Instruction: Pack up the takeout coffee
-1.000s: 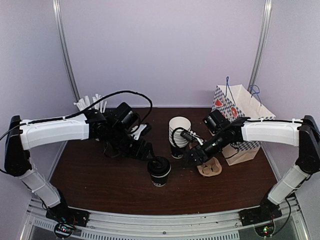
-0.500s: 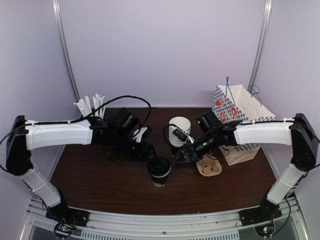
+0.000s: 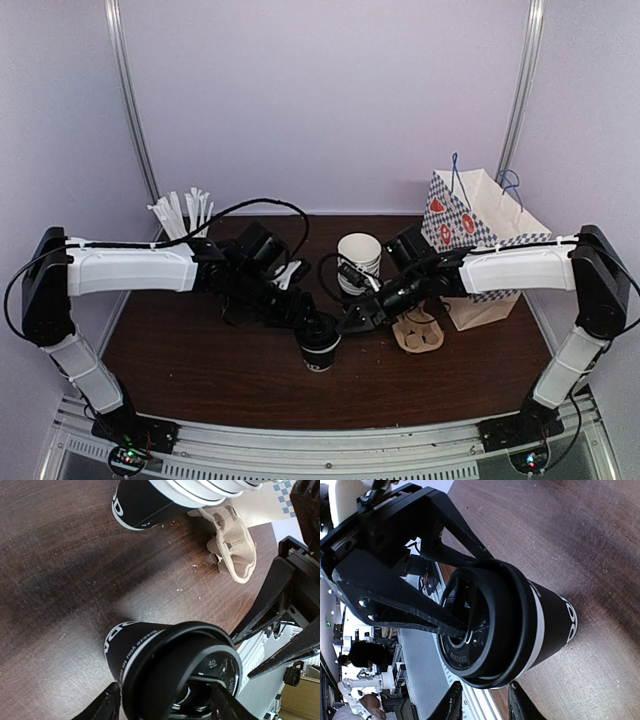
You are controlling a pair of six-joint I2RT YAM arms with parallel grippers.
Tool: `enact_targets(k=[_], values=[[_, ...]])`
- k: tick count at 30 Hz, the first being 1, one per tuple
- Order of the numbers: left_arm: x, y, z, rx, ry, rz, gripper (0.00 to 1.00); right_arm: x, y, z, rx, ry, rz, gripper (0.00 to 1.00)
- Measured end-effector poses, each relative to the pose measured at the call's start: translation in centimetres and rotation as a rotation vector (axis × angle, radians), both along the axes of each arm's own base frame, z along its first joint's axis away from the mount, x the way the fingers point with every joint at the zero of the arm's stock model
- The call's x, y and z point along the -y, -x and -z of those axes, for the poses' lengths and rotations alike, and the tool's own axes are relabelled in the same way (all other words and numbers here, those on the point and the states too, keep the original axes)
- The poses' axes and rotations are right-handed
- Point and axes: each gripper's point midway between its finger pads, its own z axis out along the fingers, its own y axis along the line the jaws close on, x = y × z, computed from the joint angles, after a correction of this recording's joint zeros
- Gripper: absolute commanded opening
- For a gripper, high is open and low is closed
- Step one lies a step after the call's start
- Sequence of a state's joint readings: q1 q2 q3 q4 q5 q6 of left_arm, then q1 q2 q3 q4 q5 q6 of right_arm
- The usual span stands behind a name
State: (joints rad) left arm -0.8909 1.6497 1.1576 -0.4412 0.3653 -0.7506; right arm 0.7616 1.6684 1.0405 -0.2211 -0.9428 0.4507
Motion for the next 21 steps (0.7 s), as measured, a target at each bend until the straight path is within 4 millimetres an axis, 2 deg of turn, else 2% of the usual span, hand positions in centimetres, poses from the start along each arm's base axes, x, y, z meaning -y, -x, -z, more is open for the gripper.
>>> enact_targets(k=[11,14,21], values=[[0.2,0.2,0.1,-0.005,0.015,0.009,0.63,0.0,-0.2,0.6,-0.003,0.014,0.009,0.28],[0.2,0.3,0.1,-0.009,0.019,0.014,0.67,0.2,-0.3,1.0,-0.006,0.034,0.019,0.31],[0.3,0.5,0.2,-0.021,0.022,0.022,0.68,0.3,-0.4,1.3,-0.007,0.046,0.026,0.39]])
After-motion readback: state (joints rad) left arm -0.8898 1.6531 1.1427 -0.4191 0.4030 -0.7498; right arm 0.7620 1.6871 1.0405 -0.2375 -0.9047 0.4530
